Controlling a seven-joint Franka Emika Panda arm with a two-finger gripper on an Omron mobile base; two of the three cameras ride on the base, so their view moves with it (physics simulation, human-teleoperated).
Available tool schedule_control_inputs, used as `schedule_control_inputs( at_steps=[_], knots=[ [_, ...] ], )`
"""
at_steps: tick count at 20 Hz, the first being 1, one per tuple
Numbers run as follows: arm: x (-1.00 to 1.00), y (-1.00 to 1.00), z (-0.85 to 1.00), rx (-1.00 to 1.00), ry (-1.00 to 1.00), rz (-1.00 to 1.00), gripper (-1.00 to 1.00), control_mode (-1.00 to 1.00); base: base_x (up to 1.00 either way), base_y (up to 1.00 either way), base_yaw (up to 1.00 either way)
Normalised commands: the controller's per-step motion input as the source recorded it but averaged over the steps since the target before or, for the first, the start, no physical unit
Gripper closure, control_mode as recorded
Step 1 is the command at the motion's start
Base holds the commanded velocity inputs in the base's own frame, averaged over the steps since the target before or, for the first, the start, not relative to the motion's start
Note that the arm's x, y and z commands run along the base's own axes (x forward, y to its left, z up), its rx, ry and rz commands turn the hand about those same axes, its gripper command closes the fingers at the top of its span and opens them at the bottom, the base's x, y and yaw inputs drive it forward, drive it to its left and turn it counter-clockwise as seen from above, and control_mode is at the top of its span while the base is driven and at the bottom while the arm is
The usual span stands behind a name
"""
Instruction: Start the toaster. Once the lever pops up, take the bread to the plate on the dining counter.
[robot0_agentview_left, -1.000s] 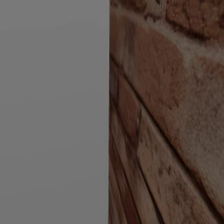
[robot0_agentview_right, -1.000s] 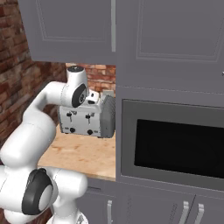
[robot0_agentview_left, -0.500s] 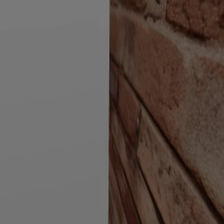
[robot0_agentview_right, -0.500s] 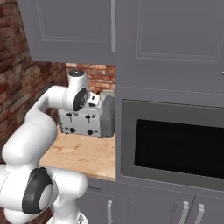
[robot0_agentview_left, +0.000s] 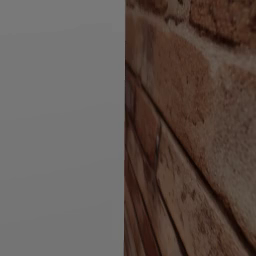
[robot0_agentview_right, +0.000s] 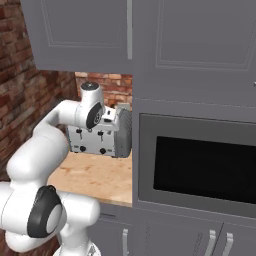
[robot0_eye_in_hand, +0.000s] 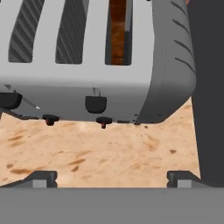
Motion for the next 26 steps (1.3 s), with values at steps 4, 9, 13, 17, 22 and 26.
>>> schedule_control_inputs(
  at_steps=[4, 9, 13, 17, 22, 26],
  knots=[
    [0.14, -0.03, -0.09, 0.0, 0.0, 0.0, -1.0, -1.0, 0.0, 0.0, 0.0],
    [0.13, 0.0, -0.09, 0.0, 0.0, 0.0, -1.0, -1.0, 0.0, 0.0, 0.0],
    [0.11, 0.0, -0.03, 0.0, 0.0, 0.0, -1.0, -1.0, 0.0, 0.0, 0.0],
    [0.09, -0.01, -0.01, 0.0, 0.0, 0.0, -1.0, -1.0, 0.0, 0.0, 0.0],
    [0.11, 0.0, -0.01, 0.0, 0.0, 0.0, -1.0, -1.0, 0.0, 0.0, 0.0],
    [0.16, 0.0, -0.01, 0.0, 0.0, 0.0, -1.0, -1.0, 0.0, 0.0, 0.0]
  ],
)
